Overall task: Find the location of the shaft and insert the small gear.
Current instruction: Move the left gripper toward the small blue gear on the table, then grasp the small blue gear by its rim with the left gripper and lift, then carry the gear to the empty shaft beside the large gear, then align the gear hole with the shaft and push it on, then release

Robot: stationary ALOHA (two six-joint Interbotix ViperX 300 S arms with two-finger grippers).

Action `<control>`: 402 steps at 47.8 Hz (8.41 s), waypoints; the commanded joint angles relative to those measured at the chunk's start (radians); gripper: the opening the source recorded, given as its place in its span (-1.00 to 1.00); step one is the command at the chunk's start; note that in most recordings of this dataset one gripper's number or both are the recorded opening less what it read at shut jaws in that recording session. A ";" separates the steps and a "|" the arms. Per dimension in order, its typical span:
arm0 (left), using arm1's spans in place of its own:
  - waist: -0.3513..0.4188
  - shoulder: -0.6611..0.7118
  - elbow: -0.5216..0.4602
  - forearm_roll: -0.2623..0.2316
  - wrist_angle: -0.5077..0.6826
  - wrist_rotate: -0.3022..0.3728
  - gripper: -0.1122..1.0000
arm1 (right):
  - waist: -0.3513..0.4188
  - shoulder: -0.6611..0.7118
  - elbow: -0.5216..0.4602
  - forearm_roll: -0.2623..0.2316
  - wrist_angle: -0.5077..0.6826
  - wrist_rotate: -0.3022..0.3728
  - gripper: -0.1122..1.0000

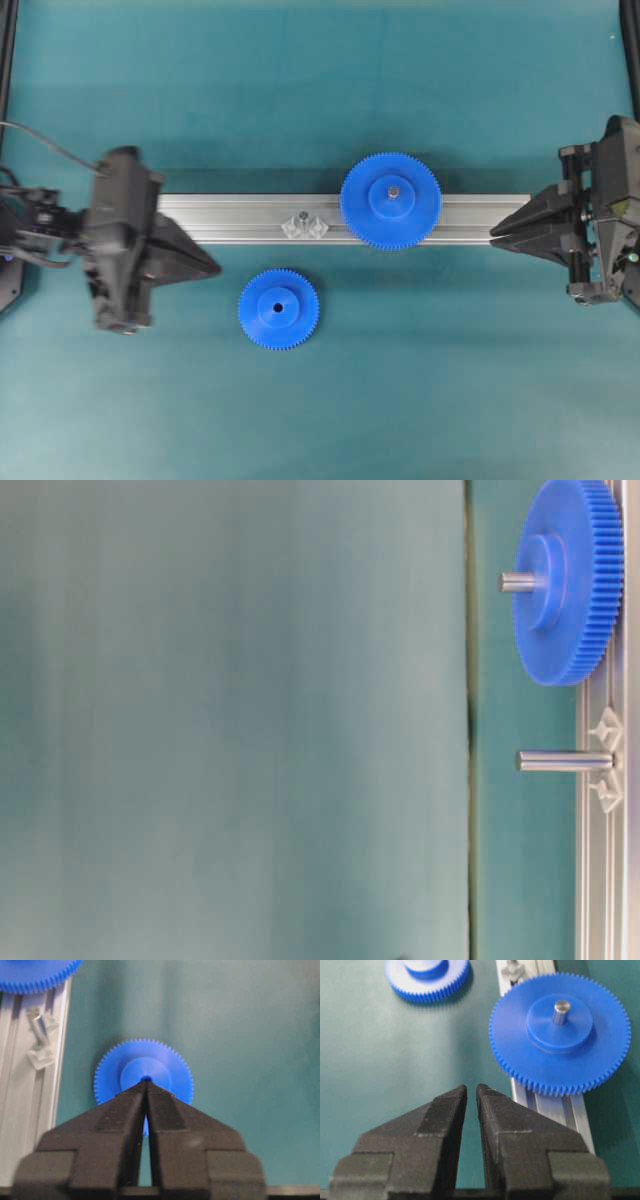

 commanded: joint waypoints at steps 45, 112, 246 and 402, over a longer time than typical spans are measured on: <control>-0.044 0.457 -0.241 0.003 0.049 0.017 0.85 | 0.000 -0.034 -0.002 0.000 0.035 0.012 -0.44; -0.040 0.541 -0.394 0.003 0.281 0.020 0.39 | -0.006 -0.141 0.044 0.000 0.067 0.015 -0.45; 0.192 0.420 -0.476 0.006 0.431 0.281 0.39 | -0.080 -0.282 0.101 -0.002 0.067 0.015 -0.45; 0.201 0.446 -0.543 0.006 0.428 0.291 -0.78 | -0.081 -0.301 0.103 -0.002 0.069 0.015 -0.45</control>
